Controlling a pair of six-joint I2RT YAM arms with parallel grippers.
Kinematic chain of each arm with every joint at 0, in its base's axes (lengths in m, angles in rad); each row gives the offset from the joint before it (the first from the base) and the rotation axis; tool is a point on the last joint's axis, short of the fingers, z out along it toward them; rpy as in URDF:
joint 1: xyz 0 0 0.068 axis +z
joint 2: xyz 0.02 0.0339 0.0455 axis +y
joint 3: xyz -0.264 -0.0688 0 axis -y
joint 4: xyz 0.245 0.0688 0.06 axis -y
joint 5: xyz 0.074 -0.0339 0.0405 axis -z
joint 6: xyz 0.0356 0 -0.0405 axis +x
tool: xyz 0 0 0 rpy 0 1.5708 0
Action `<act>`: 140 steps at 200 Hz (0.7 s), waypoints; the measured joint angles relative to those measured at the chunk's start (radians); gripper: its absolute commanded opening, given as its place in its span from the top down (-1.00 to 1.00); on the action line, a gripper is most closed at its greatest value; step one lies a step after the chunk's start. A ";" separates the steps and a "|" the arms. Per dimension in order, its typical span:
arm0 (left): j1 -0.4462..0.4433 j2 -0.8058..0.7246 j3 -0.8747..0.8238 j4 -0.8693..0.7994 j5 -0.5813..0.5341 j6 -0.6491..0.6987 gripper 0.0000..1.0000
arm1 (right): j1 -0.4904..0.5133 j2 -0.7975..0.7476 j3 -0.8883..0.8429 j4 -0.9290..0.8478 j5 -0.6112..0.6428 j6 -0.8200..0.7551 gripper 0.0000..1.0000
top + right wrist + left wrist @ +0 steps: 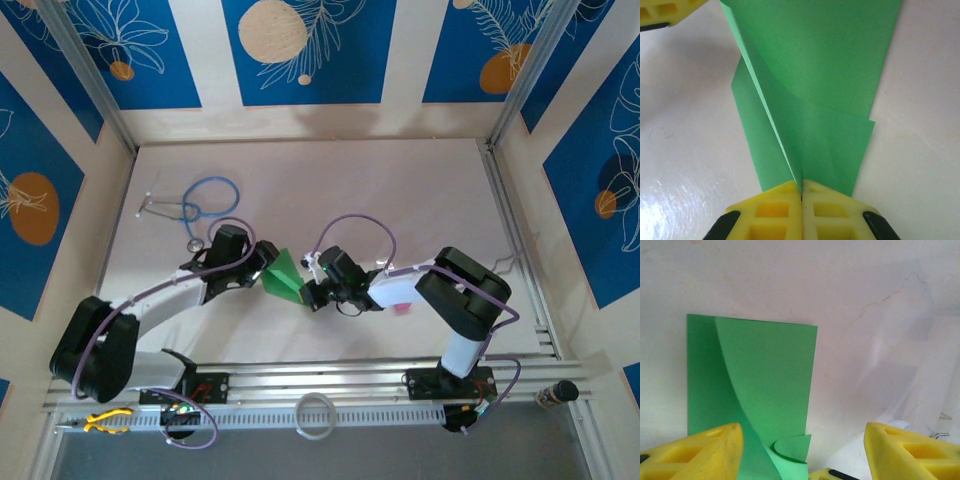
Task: Fold a paper plane with a square sheet of paper (pick it up from the middle)
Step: Fourth fold the wing at the center of the table.
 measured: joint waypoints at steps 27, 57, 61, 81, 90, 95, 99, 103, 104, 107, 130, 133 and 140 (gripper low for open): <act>0.011 0.048 0.017 -0.021 0.027 0.006 -0.18 | 0.006 -0.001 0.000 0.000 0.014 -0.035 0.88; 0.017 0.087 0.035 -0.045 0.043 0.012 -0.06 | 0.012 -0.001 0.000 0.000 0.028 -0.065 0.85; 0.018 0.090 0.037 -0.047 0.045 0.014 -0.01 | 0.013 -0.001 0.000 0.000 0.029 -0.069 0.84; 0.023 0.103 0.046 -0.048 0.059 0.018 0.28 | 0.021 -0.005 0.000 0.000 0.044 -0.097 0.80; 0.026 0.110 0.048 -0.048 0.064 0.024 0.42 | 0.026 -0.010 -0.001 0.001 0.047 -0.110 0.75; 0.028 0.113 0.049 -0.048 0.066 0.028 0.48 | 0.029 -0.013 -0.002 0.001 0.048 -0.119 0.73; 0.029 0.116 0.050 -0.048 0.068 0.021 0.54 | 0.031 -0.016 -0.002 0.001 0.048 -0.124 0.70; 0.030 0.118 0.050 -0.048 0.069 0.031 0.59 | 0.033 -0.020 -0.002 0.001 0.048 -0.133 0.69; 0.030 0.119 0.050 -0.048 0.069 0.027 0.61 | 0.033 -0.020 -0.002 0.001 0.048 -0.134 0.68; 0.031 0.119 0.050 -0.048 0.070 0.031 0.64 | 0.033 -0.023 -0.002 0.000 0.048 -0.136 0.66; 0.034 0.121 0.051 -0.048 0.077 0.038 0.79 | 0.033 -0.056 -0.002 -0.011 0.048 -0.158 0.56; 0.034 0.121 0.051 -0.048 0.079 0.036 0.82 | 0.033 -0.061 -0.002 -0.016 0.049 -0.157 0.55; 0.034 0.121 0.051 -0.048 0.080 0.037 0.87 | 0.033 -0.071 -0.002 -0.024 0.049 -0.158 0.52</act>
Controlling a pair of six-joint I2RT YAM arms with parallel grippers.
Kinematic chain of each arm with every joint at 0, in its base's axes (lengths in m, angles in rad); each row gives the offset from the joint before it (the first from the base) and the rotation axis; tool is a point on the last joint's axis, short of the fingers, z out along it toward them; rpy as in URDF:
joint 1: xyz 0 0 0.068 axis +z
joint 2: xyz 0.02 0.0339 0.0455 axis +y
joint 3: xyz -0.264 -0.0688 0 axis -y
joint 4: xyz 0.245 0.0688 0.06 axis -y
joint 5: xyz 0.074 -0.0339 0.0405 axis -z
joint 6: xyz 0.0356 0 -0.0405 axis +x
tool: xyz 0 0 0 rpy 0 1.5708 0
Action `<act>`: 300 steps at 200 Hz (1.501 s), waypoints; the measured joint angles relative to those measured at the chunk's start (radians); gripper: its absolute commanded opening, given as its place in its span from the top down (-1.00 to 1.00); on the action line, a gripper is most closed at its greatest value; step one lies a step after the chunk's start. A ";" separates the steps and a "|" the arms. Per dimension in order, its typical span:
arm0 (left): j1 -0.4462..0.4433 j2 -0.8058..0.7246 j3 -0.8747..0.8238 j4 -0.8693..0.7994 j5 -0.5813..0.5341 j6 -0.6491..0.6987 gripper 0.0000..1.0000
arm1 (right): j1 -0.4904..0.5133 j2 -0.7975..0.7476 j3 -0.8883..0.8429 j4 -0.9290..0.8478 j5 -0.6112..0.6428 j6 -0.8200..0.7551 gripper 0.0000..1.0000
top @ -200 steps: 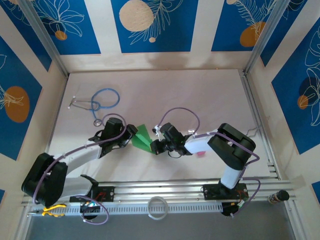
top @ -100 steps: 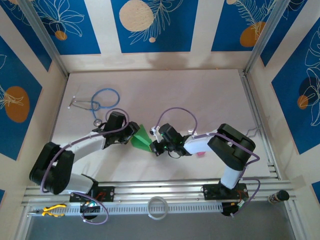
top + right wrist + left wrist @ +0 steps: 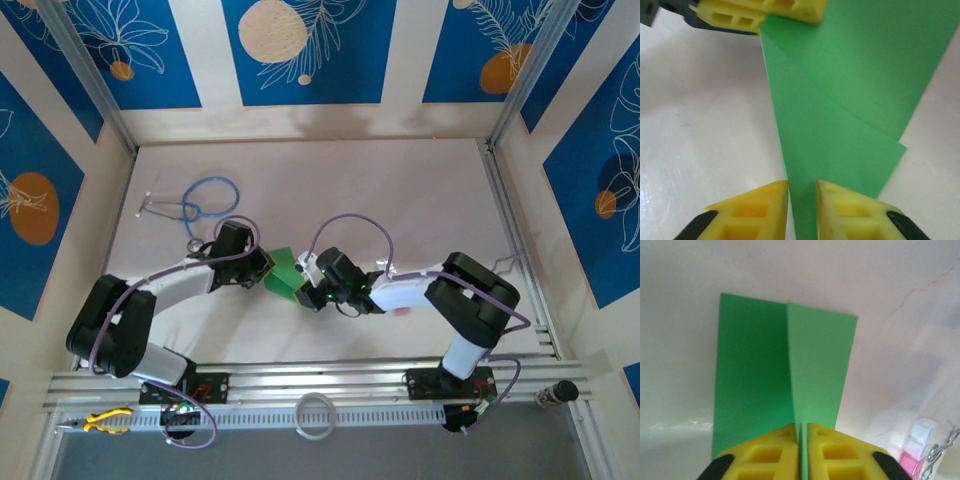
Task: Fold a paper plane with a square sheet of paper (pick it up from the middle)
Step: Fourth fold the wing at the center of the table.
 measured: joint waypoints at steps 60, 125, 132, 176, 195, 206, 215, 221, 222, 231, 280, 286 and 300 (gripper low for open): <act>0.000 0.000 0.000 0.003 0.016 -0.001 0.92 | 0.050 -0.079 -0.002 -0.090 0.100 -0.002 0.28; 0.000 0.000 0.002 0.003 0.026 -0.010 0.92 | 0.152 -0.046 0.012 -0.089 0.279 -0.097 0.23; 0.000 0.000 0.003 0.003 0.026 -0.010 0.92 | 0.158 -0.027 0.023 -0.091 0.297 -0.105 0.23; 0.000 0.000 0.008 0.002 0.030 -0.017 0.93 | 0.172 0.058 0.095 -0.109 0.389 -0.135 0.37; 0.000 0.000 0.009 0.000 0.030 -0.018 0.92 | 0.175 0.079 0.122 -0.121 0.412 -0.139 0.49; 0.000 0.000 0.010 0.000 0.030 -0.024 0.92 | 0.177 0.085 0.127 -0.126 0.420 -0.139 0.52; 0.000 0.000 0.011 -0.001 0.030 -0.025 0.93 | 0.179 0.087 0.128 -0.132 0.423 -0.138 0.55; 0.000 0.000 0.012 -0.001 0.030 -0.025 0.93 | 0.180 0.087 0.128 -0.134 0.424 -0.138 0.56; 0.000 0.000 0.012 -0.001 0.030 -0.026 0.93 | 0.180 0.087 0.128 -0.135 0.424 -0.138 0.56; 0.000 0.000 0.012 -0.001 0.030 -0.027 0.93 | 0.183 0.087 0.129 -0.137 0.426 -0.135 0.58; 0.000 0.000 0.015 -0.009 0.030 -0.028 0.92 | 0.196 0.089 0.132 -0.152 0.444 -0.106 0.69; 0.000 0.000 0.016 -0.010 0.030 -0.028 0.92 | 0.196 0.090 0.132 -0.153 0.446 -0.104 0.70; 0.000 0.000 0.019 -0.013 0.030 -0.028 0.92 | 0.196 0.097 0.133 -0.155 0.448 -0.098 0.75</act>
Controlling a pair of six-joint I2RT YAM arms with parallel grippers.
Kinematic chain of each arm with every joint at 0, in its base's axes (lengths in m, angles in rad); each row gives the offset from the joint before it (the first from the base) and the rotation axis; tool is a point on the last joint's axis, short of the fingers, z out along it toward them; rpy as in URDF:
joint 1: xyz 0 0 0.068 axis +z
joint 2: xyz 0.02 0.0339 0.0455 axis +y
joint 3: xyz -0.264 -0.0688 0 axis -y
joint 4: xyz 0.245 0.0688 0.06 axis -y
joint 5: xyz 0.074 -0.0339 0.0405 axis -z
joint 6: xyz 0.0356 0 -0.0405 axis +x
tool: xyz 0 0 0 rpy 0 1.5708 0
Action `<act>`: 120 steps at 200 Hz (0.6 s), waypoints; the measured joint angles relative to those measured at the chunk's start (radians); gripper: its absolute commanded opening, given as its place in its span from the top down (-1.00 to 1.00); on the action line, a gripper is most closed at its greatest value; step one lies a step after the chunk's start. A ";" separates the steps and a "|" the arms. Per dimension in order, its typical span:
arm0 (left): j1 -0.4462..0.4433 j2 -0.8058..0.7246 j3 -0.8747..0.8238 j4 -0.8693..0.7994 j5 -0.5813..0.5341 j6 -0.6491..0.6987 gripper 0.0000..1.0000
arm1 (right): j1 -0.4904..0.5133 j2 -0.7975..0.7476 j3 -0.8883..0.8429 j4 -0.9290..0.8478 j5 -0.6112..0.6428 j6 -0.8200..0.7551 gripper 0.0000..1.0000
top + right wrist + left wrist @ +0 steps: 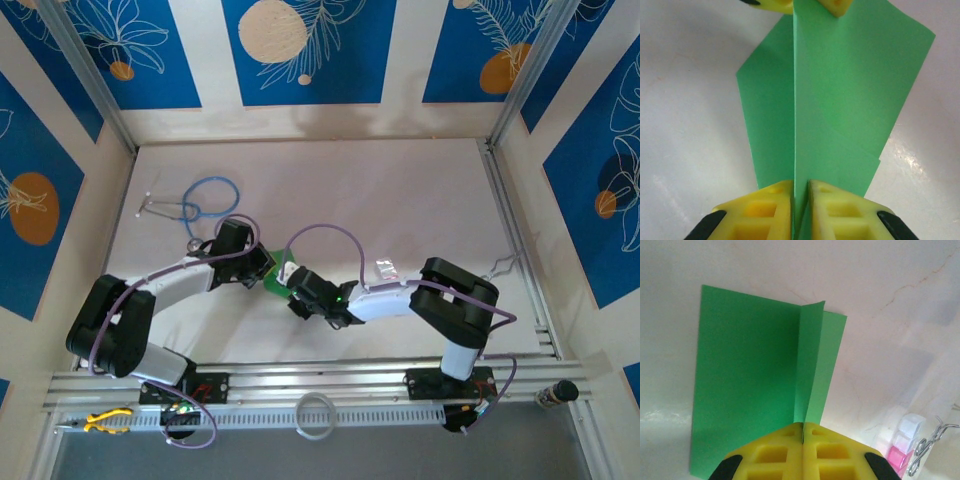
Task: Fold a paper plane with a square sheet of paper (pick it up from the middle)
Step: Fourth fold the wing at the center of the table.
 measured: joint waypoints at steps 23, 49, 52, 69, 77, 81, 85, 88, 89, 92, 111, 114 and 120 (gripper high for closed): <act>0.000 0.000 0.000 -0.007 0.000 0.000 0.90 | 0.000 0.002 0.001 -0.002 0.000 0.005 0.78; 0.000 0.000 0.000 -0.010 0.000 0.000 0.89 | -0.001 0.002 0.003 -0.007 -0.003 0.019 0.74; 0.000 0.000 0.000 -0.010 0.000 0.000 0.89 | -0.002 0.002 0.004 -0.010 -0.004 0.021 0.74; 0.000 0.000 0.000 -0.010 -0.001 0.000 0.89 | -0.004 0.002 0.013 -0.022 -0.007 0.036 0.68; 0.000 0.000 0.000 -0.010 -0.001 0.000 0.89 | -0.005 0.002 0.015 -0.022 -0.007 0.040 0.67; 0.000 0.000 0.000 -0.010 -0.001 0.000 0.89 | -0.005 0.002 0.016 -0.022 -0.008 0.042 0.67; 0.000 0.000 0.000 -0.010 -0.001 0.000 0.89 | -0.005 0.002 0.016 -0.021 -0.009 0.043 0.67; 0.000 0.000 0.000 -0.010 -0.001 0.000 0.89 | -0.006 0.002 0.016 -0.021 -0.012 0.044 0.67; 0.000 0.000 0.000 -0.010 -0.001 0.000 0.89 | -0.006 0.002 0.016 -0.021 -0.012 0.044 0.67; 0.000 0.000 0.000 -0.010 -0.001 0.000 0.89 | -0.007 0.002 0.016 -0.021 -0.013 0.045 0.67; 0.000 0.000 0.000 -0.010 -0.001 0.000 0.89 | -0.013 0.002 0.016 -0.021 -0.026 0.051 0.69; 0.000 0.000 0.000 -0.010 -0.001 0.000 0.89 | -0.014 0.002 0.016 -0.021 -0.027 0.051 0.70; 0.000 0.000 0.000 -0.010 -0.001 0.000 0.89 | -0.015 0.002 0.016 -0.021 -0.030 0.052 0.71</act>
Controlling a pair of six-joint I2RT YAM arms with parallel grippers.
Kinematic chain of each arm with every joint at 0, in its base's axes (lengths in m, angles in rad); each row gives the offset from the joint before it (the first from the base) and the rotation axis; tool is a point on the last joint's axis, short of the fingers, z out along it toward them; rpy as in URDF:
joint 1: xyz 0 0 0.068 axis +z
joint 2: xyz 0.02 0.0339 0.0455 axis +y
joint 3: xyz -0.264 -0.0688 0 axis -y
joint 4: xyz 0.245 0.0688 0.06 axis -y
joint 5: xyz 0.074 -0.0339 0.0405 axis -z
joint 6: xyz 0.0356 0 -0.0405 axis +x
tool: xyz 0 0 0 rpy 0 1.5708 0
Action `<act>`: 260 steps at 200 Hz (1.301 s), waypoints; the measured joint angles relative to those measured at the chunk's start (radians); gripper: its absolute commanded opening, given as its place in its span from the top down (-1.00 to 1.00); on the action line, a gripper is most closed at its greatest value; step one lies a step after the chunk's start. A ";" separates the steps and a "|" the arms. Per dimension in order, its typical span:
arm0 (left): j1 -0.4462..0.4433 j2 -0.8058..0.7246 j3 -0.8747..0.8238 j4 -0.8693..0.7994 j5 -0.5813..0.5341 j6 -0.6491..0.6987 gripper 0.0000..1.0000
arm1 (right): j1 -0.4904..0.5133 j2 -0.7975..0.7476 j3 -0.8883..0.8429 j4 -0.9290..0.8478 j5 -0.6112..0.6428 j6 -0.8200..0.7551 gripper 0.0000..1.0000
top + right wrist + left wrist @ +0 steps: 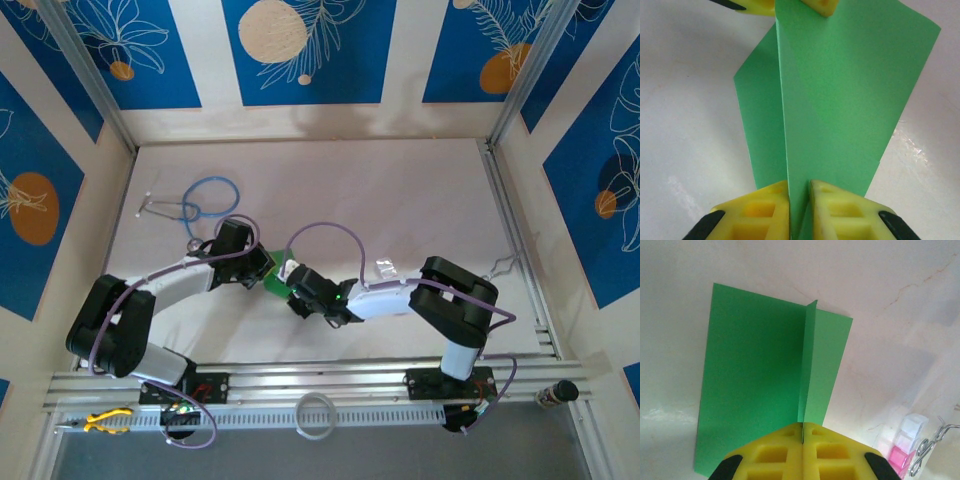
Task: Fold a paper plane with a square sheet of paper (pick it up from the middle)
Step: Fourth fold the wing at the center of the table.
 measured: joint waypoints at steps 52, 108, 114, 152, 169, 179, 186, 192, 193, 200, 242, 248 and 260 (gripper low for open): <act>0.000 0.000 0.000 0.000 0.000 0.000 0.89 | -0.004 -0.002 0.000 0.000 -0.015 0.022 0.63; 0.000 0.000 0.000 0.000 0.000 0.000 0.89 | -0.007 -0.023 0.000 0.018 -0.030 0.026 0.67; 0.000 0.000 0.000 0.000 0.000 0.000 0.89 | -0.007 -0.023 0.000 0.018 -0.030 0.030 0.68; 0.000 0.000 0.000 0.000 0.000 0.000 0.89 | -0.012 -0.023 0.000 0.014 -0.030 0.037 0.68; 0.000 0.000 0.000 0.000 0.000 0.000 0.89 | -0.012 -0.022 0.000 0.010 -0.030 0.040 0.68; 0.000 0.000 0.000 0.000 0.000 0.000 0.89 | -0.012 -0.022 0.000 0.008 -0.030 0.040 0.67; 0.000 0.000 0.000 0.000 0.000 0.000 0.89 | -0.012 -0.022 0.000 0.005 -0.030 0.040 0.67; 0.000 0.000 0.000 0.000 0.000 0.000 0.89 | -0.012 -0.022 0.000 0.003 -0.030 0.040 0.67; 0.000 0.000 0.000 0.000 0.000 0.000 0.89 | -0.012 -0.022 0.000 0.002 -0.030 0.040 0.67; 0.000 0.000 0.000 0.000 0.000 0.000 0.89 | -0.012 -0.021 0.000 0.001 -0.030 0.040 0.68; 0.000 0.000 0.000 0.000 0.000 0.000 0.89 | -0.013 -0.019 0.000 -0.002 -0.030 0.041 0.76; 0.000 0.000 0.000 0.000 0.000 0.000 0.89 | -0.013 -0.019 0.000 -0.001 -0.030 0.041 0.77; 0.000 0.000 0.000 0.000 0.000 0.000 0.88 | -0.016 -0.019 0.000 -0.001 -0.031 0.042 0.81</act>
